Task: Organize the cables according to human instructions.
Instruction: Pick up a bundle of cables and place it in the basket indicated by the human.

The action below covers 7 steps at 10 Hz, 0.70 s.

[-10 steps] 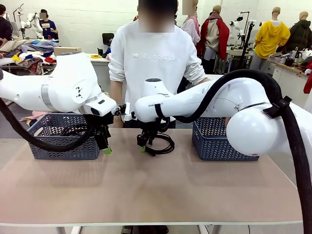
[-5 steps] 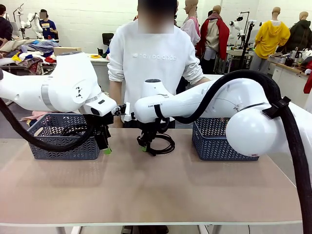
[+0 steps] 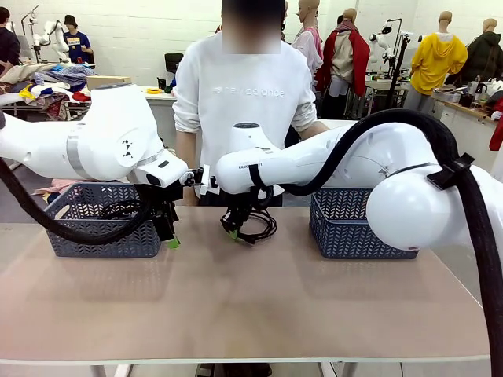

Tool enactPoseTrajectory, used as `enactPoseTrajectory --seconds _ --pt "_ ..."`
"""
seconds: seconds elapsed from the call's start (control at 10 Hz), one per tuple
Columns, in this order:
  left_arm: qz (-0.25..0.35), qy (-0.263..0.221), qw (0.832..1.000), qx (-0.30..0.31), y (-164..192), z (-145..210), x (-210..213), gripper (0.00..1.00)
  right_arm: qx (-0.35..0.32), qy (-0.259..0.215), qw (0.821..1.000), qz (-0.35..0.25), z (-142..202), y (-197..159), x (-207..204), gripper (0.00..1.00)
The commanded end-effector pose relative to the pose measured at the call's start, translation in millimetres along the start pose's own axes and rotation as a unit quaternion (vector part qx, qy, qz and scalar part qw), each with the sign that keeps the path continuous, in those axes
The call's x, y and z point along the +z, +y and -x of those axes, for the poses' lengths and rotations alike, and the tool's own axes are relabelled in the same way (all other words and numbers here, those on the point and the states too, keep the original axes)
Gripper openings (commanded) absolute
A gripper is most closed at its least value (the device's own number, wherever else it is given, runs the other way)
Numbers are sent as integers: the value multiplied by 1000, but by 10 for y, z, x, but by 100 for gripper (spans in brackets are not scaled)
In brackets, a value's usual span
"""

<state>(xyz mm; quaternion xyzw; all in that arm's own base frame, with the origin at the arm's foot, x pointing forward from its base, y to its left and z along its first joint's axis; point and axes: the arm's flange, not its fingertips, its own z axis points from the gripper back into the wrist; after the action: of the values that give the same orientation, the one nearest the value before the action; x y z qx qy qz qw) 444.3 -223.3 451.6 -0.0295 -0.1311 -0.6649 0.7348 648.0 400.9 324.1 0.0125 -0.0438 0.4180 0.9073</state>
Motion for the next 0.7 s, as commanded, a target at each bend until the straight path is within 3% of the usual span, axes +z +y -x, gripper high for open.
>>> enactPoseTrajectory --seconds 0.0,0.6 --pt "-2 0 1000 3 -4 12 7 100 1 2 1000 4 81 49 302 0" --pt "-2 0 1000 3 -4 12 7 100 164 -2 986 -41 976 -485 1342 0"
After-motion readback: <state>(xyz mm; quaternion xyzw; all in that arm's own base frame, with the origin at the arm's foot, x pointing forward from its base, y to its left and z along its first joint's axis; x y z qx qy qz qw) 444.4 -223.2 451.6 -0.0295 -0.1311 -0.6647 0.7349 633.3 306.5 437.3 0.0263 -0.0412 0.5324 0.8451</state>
